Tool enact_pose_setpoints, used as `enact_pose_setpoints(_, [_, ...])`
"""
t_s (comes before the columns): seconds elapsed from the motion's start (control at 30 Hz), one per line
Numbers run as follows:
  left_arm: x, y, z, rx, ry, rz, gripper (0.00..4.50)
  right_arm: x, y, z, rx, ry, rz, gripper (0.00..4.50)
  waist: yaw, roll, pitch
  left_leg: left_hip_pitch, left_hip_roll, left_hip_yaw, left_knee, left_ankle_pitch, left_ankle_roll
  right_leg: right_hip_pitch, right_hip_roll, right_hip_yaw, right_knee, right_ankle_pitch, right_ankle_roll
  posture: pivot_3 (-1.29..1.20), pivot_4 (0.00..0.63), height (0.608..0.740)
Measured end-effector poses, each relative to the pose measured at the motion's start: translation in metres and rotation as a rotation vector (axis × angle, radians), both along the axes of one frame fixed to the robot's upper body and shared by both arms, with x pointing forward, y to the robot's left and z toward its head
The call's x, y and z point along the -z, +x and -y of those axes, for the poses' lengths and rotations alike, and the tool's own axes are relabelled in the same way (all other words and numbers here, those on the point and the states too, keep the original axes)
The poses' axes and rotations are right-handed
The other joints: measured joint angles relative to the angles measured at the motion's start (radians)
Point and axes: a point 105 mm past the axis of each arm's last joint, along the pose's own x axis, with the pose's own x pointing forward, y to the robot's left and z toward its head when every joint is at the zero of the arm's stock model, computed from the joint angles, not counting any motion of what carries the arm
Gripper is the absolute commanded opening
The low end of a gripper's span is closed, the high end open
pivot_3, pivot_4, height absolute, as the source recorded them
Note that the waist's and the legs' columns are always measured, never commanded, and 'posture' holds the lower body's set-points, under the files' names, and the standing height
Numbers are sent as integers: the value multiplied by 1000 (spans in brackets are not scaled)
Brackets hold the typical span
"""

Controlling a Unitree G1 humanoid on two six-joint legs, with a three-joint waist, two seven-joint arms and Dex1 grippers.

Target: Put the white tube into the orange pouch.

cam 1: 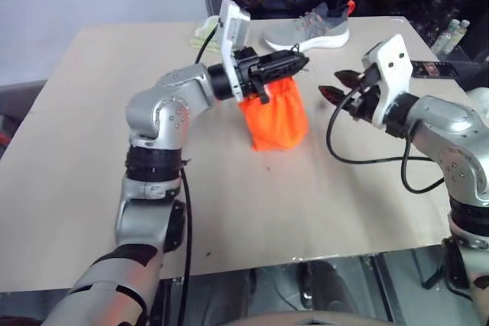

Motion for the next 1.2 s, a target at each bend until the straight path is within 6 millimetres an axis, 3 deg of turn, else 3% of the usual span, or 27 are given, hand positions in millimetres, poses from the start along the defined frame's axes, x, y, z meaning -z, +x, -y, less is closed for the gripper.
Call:
enact_pose_setpoints(0.13, [3, -6, 1, 62, 12, -24, 587, -8, 1, -22, -52, -71, 139, 2134, -1, 0, 0, 0, 0, 0, 0, 0, 0, 0, 0, 0, 1, 0, 0, 0, 150, 740])
enact_pose_setpoints(0.23, [2, -13, -2, 102, 23, -43, 587, -18, 0, -28, -89, -71, 203, 2134, 1, 0, 0, 0, 0, -1, 0, 0, 0, 0, 0, -1, 1, 0, 0, 0, 150, 740])
enact_pose_setpoints(0.67, [-1, -38, -7, 237, 42, -141, 587, -2, -12, -53, -295, 51, 123, 2134, 0, 0, 0, 1, 0, -2, 0, 0, 0, 0, 0, 0, 1, 0, 0, 0, 150, 740])
enact_pose_setpoints(0.77, [-3, -38, -10, 232, 35, -154, 587, 9, -13, -46, -289, 78, 65, 2134, 4, 0, 0, 0, 0, -2, 1, 0, 0, 0, 0, -1, 1, 0, 0, 0, 150, 740])
enact_pose_setpoints(0.93, [-6, -38, -18, 213, 27, -165, 587, 16, -17, -8, -214, 180, -37, 2134, 3, 0, 0, 0, 0, -2, 0, 0, 0, 1, 0, 0, 0, 0, 0, 0, 150, 740])
enact_pose_setpoints(1.2, [-5, -40, -19, 233, 38, -170, 587, 10, -32, -24, -283, 270, -71, 2134, -2, 0, 0, 2, 1, -2, 0, 0, 0, 1, 1, 0, 2, 0, 0, 0, 150, 740])
